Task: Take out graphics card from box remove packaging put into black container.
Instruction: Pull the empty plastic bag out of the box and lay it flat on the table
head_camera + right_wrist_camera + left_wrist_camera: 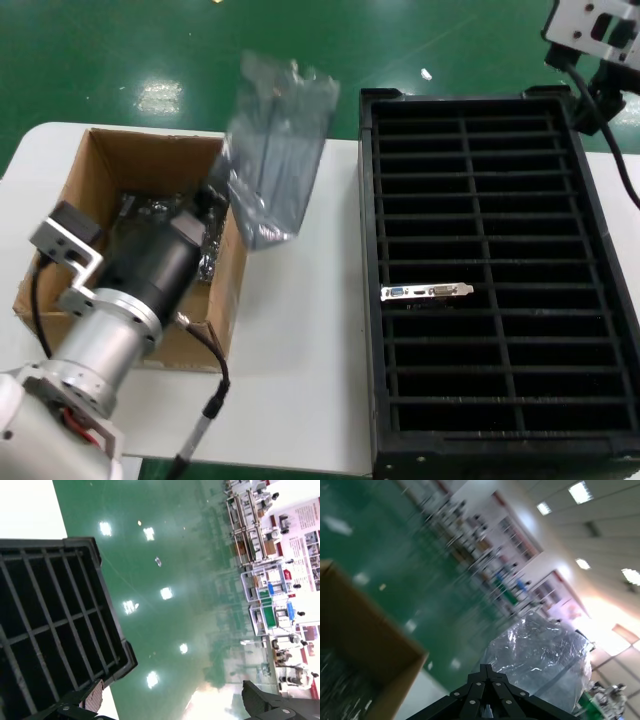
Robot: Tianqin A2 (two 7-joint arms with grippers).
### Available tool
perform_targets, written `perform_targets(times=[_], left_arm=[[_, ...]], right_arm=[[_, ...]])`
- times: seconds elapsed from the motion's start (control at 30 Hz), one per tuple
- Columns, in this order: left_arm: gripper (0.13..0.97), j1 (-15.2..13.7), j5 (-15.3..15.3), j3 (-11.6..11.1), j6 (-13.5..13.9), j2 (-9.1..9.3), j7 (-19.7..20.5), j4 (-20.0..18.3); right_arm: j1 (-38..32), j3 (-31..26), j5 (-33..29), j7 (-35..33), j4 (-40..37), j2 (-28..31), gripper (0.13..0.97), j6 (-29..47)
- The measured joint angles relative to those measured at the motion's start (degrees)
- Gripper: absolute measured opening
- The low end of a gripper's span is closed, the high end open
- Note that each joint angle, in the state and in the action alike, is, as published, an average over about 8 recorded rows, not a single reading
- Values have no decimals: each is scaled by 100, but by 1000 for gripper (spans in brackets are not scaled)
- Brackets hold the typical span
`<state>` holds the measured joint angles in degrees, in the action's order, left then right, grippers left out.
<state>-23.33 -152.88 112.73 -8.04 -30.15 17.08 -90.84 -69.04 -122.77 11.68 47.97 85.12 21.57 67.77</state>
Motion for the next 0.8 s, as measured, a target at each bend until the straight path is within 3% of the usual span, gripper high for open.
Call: perform_targets(times=[0.17,0.37,0.57,0.8], left_arm=[[139,-178,-271,515,-329,-67,180,267],[139,-304,-410,921,-485,-72,360,548],[139,-315,-411,1055,-450,35,492,745],[151,-271,-338,1035,-389,123,569,784]], right_arm=[[150,200,-246,-153,6,-167,955,96],[299,408,-435,-309,-105,-340,966,106],[412,603,-566,-436,-195,-476,966,104],[516,778,-698,-562,-211,-627,966,129]])
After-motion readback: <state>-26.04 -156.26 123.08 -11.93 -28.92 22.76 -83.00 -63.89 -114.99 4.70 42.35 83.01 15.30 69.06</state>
